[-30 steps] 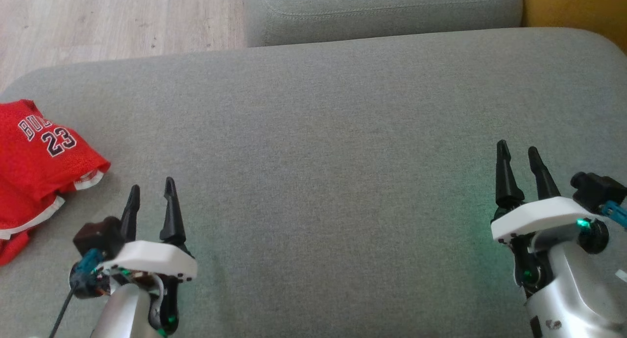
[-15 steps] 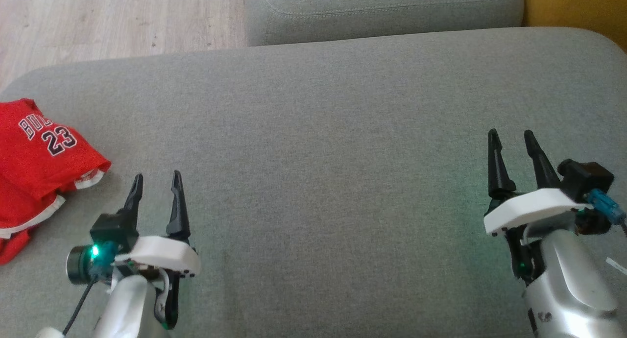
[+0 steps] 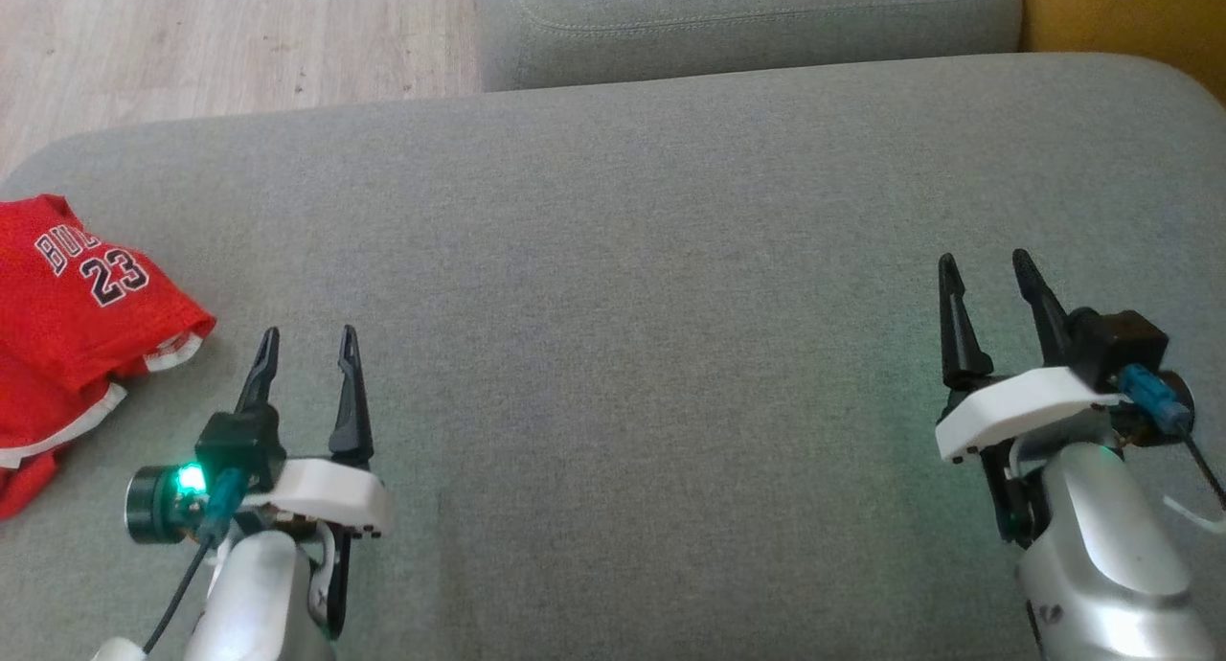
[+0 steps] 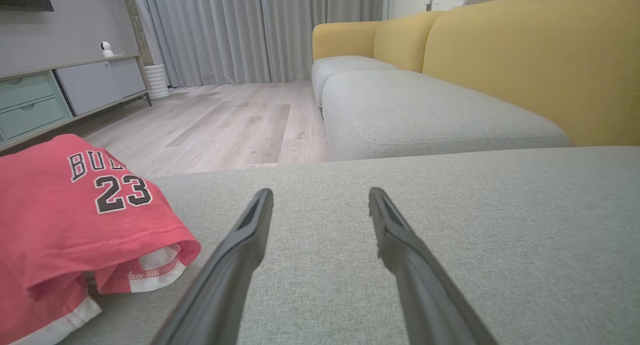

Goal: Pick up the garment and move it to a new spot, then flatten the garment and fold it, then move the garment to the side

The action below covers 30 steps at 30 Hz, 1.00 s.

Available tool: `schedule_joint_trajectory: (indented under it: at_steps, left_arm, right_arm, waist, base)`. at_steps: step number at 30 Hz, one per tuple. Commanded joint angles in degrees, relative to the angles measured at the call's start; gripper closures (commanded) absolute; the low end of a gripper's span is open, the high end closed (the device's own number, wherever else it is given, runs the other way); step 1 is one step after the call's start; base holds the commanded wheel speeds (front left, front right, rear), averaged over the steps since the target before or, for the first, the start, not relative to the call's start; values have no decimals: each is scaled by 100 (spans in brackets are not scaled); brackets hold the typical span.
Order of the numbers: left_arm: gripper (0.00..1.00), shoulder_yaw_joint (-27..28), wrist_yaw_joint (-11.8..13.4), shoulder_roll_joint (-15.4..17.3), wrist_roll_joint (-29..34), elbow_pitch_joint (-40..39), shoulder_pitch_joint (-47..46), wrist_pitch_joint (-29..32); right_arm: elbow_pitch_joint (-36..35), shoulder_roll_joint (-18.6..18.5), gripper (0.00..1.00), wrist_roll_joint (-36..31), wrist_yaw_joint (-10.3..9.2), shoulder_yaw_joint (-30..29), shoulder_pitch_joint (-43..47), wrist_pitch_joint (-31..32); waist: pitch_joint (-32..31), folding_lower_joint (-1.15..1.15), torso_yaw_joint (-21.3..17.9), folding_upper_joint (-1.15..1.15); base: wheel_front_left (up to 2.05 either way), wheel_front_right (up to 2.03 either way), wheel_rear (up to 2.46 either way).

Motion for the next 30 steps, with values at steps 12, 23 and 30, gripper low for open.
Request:
schedule_joint_trajectory:
  at_steps: [12,23,30]
  left_arm:
    - [0,413,40,-22,37,-127,-60,-62]
    - [0,459,-15,-80,65,-146,9,-62]
    - [0,486,-34,-117,18,-192,58,-62]
  right_arm:
    - [-54,120,0,18,23,74,-143,-70]
    - [-149,57,0,27,23,128,-125,-70]
    - [-92,69,0,109,23,329,-98,-70]
  waist:
    - [-28,0,24,0]
    - [82,0,636,0]
    - [164,0,1682,0]
  base:
    - [0,0,0]
    - [0,0,0]
    - [0,0,0]
